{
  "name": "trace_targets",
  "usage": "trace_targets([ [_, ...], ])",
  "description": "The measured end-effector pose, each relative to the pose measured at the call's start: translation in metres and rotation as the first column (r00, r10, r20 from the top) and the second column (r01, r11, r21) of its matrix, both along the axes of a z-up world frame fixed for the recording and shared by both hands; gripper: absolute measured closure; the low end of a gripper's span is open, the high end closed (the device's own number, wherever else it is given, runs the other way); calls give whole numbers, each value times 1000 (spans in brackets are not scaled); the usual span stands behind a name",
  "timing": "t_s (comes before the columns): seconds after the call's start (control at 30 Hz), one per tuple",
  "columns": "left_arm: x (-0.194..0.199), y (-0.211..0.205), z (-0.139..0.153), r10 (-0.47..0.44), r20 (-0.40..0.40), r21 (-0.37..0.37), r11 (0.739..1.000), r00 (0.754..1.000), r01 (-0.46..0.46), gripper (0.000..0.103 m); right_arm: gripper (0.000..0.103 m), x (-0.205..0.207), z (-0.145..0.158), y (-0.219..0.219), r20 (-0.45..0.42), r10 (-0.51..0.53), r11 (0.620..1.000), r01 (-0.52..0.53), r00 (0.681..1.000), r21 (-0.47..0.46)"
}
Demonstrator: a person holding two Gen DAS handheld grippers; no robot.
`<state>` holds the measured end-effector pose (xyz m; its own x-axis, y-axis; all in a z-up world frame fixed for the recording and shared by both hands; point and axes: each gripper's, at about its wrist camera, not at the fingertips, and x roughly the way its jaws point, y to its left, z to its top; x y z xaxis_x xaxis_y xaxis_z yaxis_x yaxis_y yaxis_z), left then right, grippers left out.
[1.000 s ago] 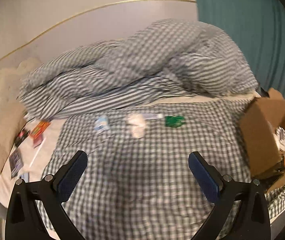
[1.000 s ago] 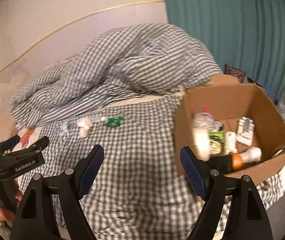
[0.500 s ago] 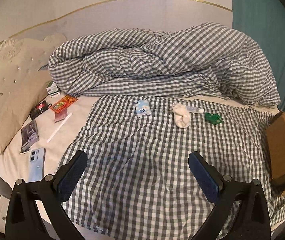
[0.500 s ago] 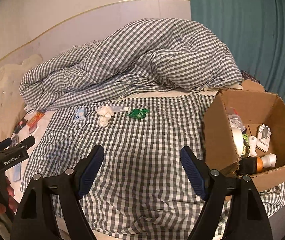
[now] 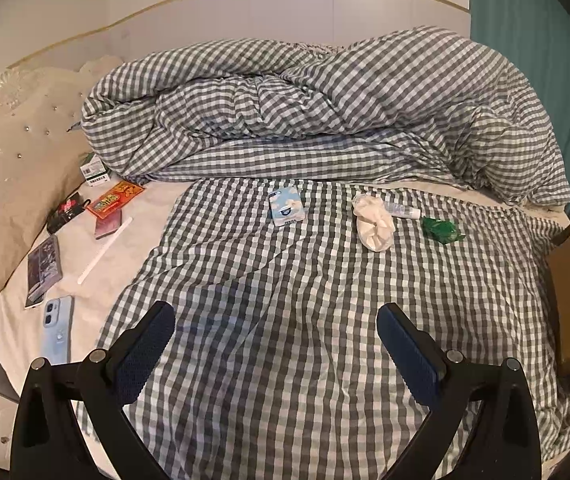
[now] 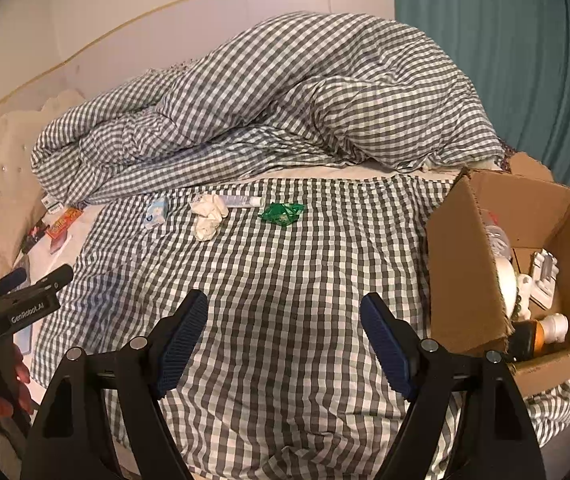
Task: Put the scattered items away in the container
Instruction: 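Move both grippers back over the remaining items on the bed, then grasp the white tissue with the left gripper while the right grasps the green snack packet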
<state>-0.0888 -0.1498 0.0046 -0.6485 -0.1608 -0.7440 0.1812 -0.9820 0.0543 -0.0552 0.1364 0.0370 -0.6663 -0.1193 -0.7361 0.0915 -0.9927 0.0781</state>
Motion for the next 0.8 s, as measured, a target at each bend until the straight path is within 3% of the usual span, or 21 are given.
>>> trace_targets([
  [0.33,-56,-1,-26,-7,27,-15,1000,1000,8,0,25,-53,-19,-14,12,15,1000,-15,1000,21],
  [0.8,-135,-11,-71,10,63,-17,1000,998,-9,0,25,-141,-67,-30,103,51,999,-50,993,-15],
])
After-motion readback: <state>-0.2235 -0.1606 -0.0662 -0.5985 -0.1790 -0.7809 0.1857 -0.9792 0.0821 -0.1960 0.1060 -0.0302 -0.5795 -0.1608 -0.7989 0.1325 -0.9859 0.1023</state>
